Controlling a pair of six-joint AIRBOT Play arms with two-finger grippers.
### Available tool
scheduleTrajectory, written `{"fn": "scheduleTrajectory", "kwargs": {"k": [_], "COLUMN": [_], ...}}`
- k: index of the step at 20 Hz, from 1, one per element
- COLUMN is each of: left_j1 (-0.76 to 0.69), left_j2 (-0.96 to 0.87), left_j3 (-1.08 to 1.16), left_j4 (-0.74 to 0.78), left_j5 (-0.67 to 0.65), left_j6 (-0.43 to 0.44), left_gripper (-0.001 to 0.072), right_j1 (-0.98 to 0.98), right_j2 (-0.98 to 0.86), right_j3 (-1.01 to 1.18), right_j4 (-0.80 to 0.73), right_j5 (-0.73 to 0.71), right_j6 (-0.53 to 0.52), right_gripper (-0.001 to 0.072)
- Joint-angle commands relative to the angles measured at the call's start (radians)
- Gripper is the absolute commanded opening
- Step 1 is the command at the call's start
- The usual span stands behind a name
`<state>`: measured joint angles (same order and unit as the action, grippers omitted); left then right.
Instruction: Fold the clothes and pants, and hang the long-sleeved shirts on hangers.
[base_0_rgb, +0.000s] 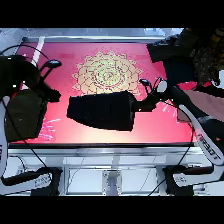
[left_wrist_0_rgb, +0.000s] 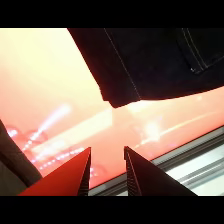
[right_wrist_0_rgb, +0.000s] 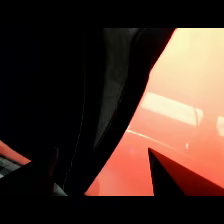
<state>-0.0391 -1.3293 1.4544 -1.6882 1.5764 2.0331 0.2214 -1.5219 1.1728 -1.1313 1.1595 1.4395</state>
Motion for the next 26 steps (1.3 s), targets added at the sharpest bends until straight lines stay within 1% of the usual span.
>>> {"fn": "scheduleTrajectory", "kwargs": {"k": [1, 3, 6, 9, 15, 17, 18, 19, 20, 21, 22, 23, 25, 26], "left_j1": [0.042, 0.042, 0.042, 0.042, 0.042, 0.042, 0.042, 0.042, 0.042, 0.042, 0.042, 0.042, 0.042, 0.042], "left_j2": [0.04, 0.047, 0.047, 0.047, 0.047, 0.047, 0.047, 0.047, 0.047, 0.047, 0.047, 0.047, 0.047, 0.047], "left_j3": [-0.002, -0.002, -0.003, -0.003, -0.003, -0.003, -0.003, -0.003, -0.003, -0.003, -0.003, -0.003, -0.003, -0.003], "left_j4": [-0.049, -0.049, -0.049, -0.049, -0.049, -0.049, -0.049, -0.049, -0.049, -0.049, -0.049, -0.049, -0.049, -0.049], "left_j5": [-0.01, -0.01, -0.009, -0.009, -0.009, -0.009, -0.009, -0.009, -0.009, -0.009, -0.009, -0.009, -0.009, -0.009], "left_j6": [-0.023, -0.024, -0.041, -0.041, -0.041, -0.041, -0.041, -0.041, -0.041, -0.041, -0.041, -0.041, -0.041, -0.041], "left_gripper": [0.0244, 0.0244, 0.0244, 0.0245, 0.0244, 0.0244, 0.0245, 0.0244, 0.0244, 0.0245, 0.0244, 0.0244, 0.0244, 0.0244], "right_j1": [-0.019, -0.015, -0.012, -0.012, 0.038, 0.069, 0.083, 0.092, 0.099, 0.103, 0.102, 0.102, 0.102, 0.102], "right_j2": [-0.104, -0.135, -0.162, -0.16, -0.2, -0.216, -0.217, -0.217, -0.217, -0.217, -0.217, -0.217, -0.217, -0.217], "right_j3": [-0.003, -0.003, -0.003, 0.0, -0.001, 0.0, 0.0, 0.0, 0.0, 0.0, 0.0, 0.005, 0.051, 0.09], "right_j4": [0.135, 0.166, 0.154, 0.112, 0.116, 0.126, 0.134, 0.141, 0.144, 0.145, 0.143, 0.12, -0.024, -0.132], "right_j5": [-0.085, -0.103, -0.154, -0.163, -0.186, -0.197, -0.213, -0.225, -0.232, -0.233, -0.232, -0.233, -0.227, -0.207], "right_j6": [-0.098, -0.126, -0.124, -0.121, -0.121, -0.121, -0.121, -0.121, -0.121, -0.119, -0.108, -0.074, 0.06, 0.146], "right_gripper": [0.0613, 0.0613, 0.0613, 0.0612, 0.0598, 0.0488, 0.0406, 0.028, 0.009, 0.0009, 0.0009, 0.0008, 0.0007, 0.0007]}}
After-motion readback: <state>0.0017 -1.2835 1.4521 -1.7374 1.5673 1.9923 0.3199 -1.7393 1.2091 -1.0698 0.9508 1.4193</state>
